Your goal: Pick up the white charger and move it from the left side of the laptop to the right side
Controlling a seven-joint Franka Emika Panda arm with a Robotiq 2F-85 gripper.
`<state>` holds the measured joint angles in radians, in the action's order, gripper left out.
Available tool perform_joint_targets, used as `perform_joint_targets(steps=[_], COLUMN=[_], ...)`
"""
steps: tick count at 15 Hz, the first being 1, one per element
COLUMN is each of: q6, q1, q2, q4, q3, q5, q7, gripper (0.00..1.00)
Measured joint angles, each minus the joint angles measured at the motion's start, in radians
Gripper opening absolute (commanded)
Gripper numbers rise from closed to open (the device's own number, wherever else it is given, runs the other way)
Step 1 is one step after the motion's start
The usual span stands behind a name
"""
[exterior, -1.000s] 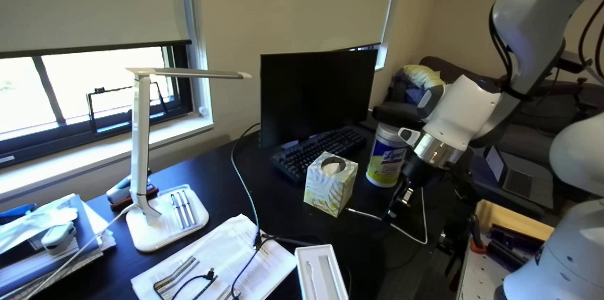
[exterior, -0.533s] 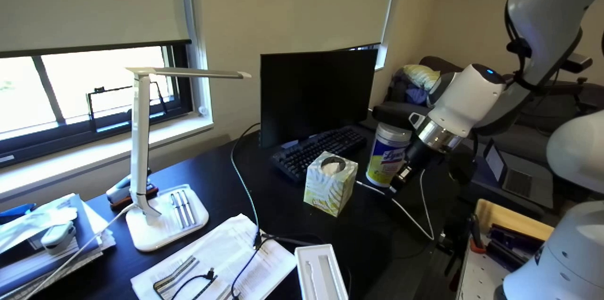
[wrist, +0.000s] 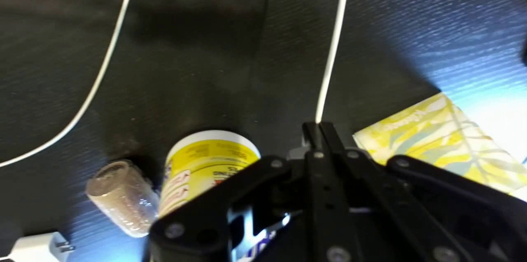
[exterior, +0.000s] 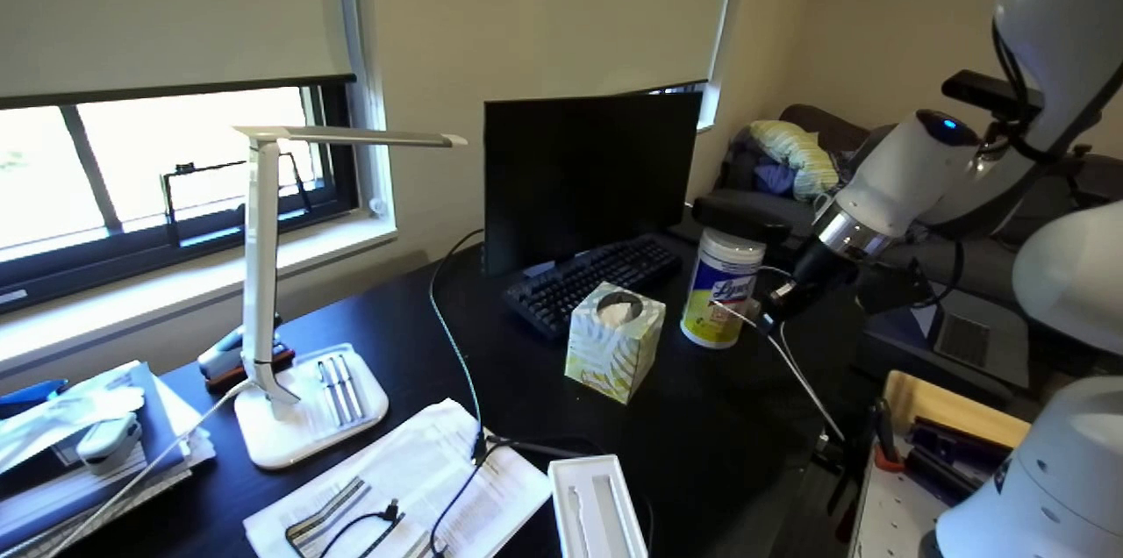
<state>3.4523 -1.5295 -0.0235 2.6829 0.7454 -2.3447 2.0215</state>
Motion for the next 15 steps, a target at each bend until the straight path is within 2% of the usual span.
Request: perform_joint_targets(steps=[6,9,13,15], q6=[0.000,0.000,0.000,0.001], q1=[-0.100,-0.137,-0.130,-0.061], q2=[-0.014,-0.036,-0.055,-0.075], q4=[0.000,0.019,0.081,0.101], q3=[-0.107,-0.178,-0.341,-0.479], q5=[-0.253,-0.264,-0.264,-0.263], q7=[-0.003,-0.102,-0.237,-0.276], gripper=[0.00,0.00,0.00,0.00])
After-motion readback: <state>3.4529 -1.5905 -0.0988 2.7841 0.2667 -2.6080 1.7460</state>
